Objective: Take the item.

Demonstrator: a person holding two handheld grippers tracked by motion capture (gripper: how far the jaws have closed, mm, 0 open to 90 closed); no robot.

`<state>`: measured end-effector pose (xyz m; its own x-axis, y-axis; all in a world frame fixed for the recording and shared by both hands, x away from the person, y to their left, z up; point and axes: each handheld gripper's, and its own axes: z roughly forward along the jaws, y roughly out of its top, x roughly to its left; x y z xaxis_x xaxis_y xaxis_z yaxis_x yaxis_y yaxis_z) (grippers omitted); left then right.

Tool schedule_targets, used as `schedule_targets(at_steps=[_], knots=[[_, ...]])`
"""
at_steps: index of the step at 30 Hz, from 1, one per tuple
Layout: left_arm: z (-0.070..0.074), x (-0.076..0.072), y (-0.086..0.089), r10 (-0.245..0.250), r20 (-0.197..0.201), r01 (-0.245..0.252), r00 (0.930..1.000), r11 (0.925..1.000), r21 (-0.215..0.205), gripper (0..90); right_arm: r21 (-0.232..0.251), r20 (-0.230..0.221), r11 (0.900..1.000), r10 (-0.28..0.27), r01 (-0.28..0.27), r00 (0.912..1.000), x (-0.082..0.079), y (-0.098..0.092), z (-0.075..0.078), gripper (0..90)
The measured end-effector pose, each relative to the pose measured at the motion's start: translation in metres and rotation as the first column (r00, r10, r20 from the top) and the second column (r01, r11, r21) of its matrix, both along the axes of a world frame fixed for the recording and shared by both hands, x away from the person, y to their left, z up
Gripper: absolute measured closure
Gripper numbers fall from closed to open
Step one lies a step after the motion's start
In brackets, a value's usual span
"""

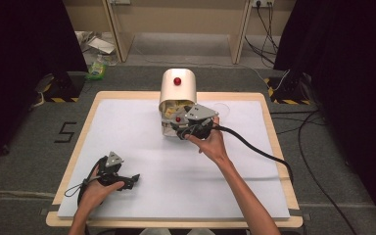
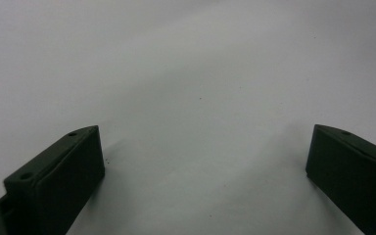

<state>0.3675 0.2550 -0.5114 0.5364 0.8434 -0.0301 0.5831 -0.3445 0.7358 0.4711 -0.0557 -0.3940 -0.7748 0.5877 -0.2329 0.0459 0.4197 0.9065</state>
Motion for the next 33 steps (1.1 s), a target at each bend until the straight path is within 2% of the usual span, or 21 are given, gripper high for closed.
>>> schedule_targets(at_steps=[5, 6, 8, 12, 14, 16, 33], knots=[[0.0, 0.0, 0.0, 0.0, 0.001, 0.0, 1.0, 1.0, 0.0, 0.0, -0.003, 0.007, 1.0, -0.003, 0.003, 1.0, -0.003, 0.0, -0.001, 23.8], [0.0, 0.0, 0.0, 0.0, 0.0, 0.0, 1.0, 1.0, 0.0, 0.0, -0.017, 0.011, 1.0, 0.004, -0.004, 0.9999, -0.004, 0.0, 0.0, 23.9], [0.0, 0.0, 0.0, 0.0, 0.001, 0.0, 1.0, 1.0, 0.001, 0.0, -0.014, -0.004, 1.0, 0.012, -0.012, 0.9999, -0.007, -0.001, 0.001, 24.0], [0.0, 0.0, 0.0, 0.0, 0.0, 0.0, 1.0, 1.0, 0.001, 0.0, -0.025, -0.001, 0.999, 0.029, -0.029, 0.9996, -0.015, -0.003, 0.001, 23.9], [0.0, 0.0, 0.0, 0.0, 0.001, 0.0, 1.0, 1.0, 0.001, 0.0, -0.024, -0.004, 0.999, 0.029, -0.03, 0.9996, -0.018, -0.003, 0.001, 24.0], [0.0, 0.0, 0.0, 0.0, 0.0, 0.0, 1.0, 1.0, 0.001, 0.0, -0.001, -0.008, 0.999, 0.039, -0.039, 0.9992, -0.026, -0.005, -0.001, 24.5], [0.0, 0.0, 0.0, 0.0, 0.001, 0.0, 1.0, 1.0, 0.002, 0.0, -0.022, 0.011, 0.998, 0.054, -0.054, 0.9985, -0.046, -0.01, -0.003, 26.3]])
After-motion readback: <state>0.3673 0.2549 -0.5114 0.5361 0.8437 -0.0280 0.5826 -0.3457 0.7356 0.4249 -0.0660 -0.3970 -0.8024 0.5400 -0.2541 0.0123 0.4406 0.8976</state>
